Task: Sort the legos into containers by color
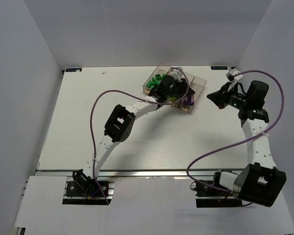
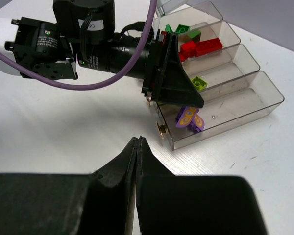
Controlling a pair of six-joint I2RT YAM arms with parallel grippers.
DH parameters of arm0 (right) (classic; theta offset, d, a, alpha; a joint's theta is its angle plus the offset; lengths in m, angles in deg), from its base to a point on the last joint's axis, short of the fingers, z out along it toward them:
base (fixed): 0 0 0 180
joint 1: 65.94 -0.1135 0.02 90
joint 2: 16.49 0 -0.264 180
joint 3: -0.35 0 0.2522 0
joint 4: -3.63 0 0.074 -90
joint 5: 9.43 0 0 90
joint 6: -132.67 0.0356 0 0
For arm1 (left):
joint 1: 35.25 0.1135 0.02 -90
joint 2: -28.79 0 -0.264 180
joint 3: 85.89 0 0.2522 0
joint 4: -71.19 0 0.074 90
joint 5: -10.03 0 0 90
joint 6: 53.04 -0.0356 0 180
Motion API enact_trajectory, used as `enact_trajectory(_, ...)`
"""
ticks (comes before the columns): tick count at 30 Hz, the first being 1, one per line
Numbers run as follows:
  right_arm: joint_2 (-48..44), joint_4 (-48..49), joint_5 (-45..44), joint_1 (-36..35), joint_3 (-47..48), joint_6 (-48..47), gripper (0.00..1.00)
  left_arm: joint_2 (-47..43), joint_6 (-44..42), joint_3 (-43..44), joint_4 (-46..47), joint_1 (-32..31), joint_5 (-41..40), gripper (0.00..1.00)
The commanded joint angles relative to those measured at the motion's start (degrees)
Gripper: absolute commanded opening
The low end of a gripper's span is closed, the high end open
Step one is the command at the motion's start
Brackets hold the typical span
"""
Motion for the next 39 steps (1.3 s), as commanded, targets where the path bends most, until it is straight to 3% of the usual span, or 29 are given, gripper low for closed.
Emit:
enact_trajectory(1, -1.7, 1.3, 2.0, 0.8, -1.3, 0.8, 0.0, -2.2, -3.3, 2.9, -0.1, -0.9, -6.7, 0.15)
enact_trajectory(3, -2.0, 1.3, 2.1, 0.9, -1.8, 0.6, 0.0, -1.6, -4.1, 3.7, -1.7, -1.0, -8.8, 0.21)
enact_trajectory(6, -2.3, 1.2, 2.1, 0.9, -2.4, 0.4, 0.01, -0.7, -5.2, 6.4, -4.4, -1.1, -9.3, 0.38)
enact_trajectory(7, -2.2, 0.9, 2.1, 0.9, -2.4, 0.3, 0.09, -0.4, -5.2, 6.7, -4.7, -1.2, -9.3, 0.46)
enact_trajectory(11, -1.8, 0.8, 1.9, 1.0, -2.0, 0.4, 0.25, -1.1, -5.6, 6.8, -5.7, -1.6, -8.7, 0.6)
enact_trajectory(15, -1.7, 0.7, 1.6, 0.9, -1.3, 0.8, 0.34, -2.3, -6.6, 5.9, -7.1, -1.7, -7.9, 0.68)
enact_trajectory(20, -1.8, -1.0, 0.8, 0.9, 0.3, 0.3, 0.4, -5.5, -8.6, 4.3, -8.2, -1.8, -9.3, 0.7)
enact_trajectory(23, -2.2, -4.2, 0.4, 0.9, 1.4, -0.8, 0.42, -12.1, -12.0, 1.6, -10.8, -1.5, -11.8, 0.69)
enact_trajectory(26, -2.0, -6.7, 0.0, 0.9, 2.8, -0.8, 0.63, -19.7, -12.4, -8.3, -11.0, -0.4, -14.6, 0.69)
enact_trajectory(27, -1.8, -9.0, 0.1, 0.9, 3.3, -0.9, 0.89, -25.8, -12.9, -11.8, -10.3, 0.3, -14.9, 0.69)
enact_trajectory(30, -2.1, -10.9, 0.1, 0.9, 4.7, -1.1, 0.89, -36.0, -14.9, -26.9, -10.4, 1.3, -18.3, 0.72)
enact_trajectory(32, -2.7, -10.5, -2.4, 0.9, 4.3, 1.5, 0.89, -46.3, -15.6, -37.9, -10.8, 2.4, -20.5, 0.93)
enact_trajectory(33, -3.6, -9.9, -3.3, 0.9, 4.1, 2.6, 0.89, -49.7, -15.9, -41.1, -11.2, 2.7, -22.2, 0.98)
enact_trajectory(36, -6.1, -5.4, -10.9, 0.6, 1.9, 8.9, 0.9, -61.4, -16.7, -51.1, -16.1, 4.8, -22.4, 0.98)
enact_trajectory(37, -6.9, -4.2, -17.8, 0.3, 1.2, 10.8, 0.89, -64.2, -16.8, -53.1, -17.2, 5.2, -22.3, 0.98)
enact_trajectory(39, -8.1, -3.8, -20.6, 0.0, 0.6, 10.0, 0.89, -71.5, -16.9, -57.9, -20.2, 5.7, -22.4, 0.98)
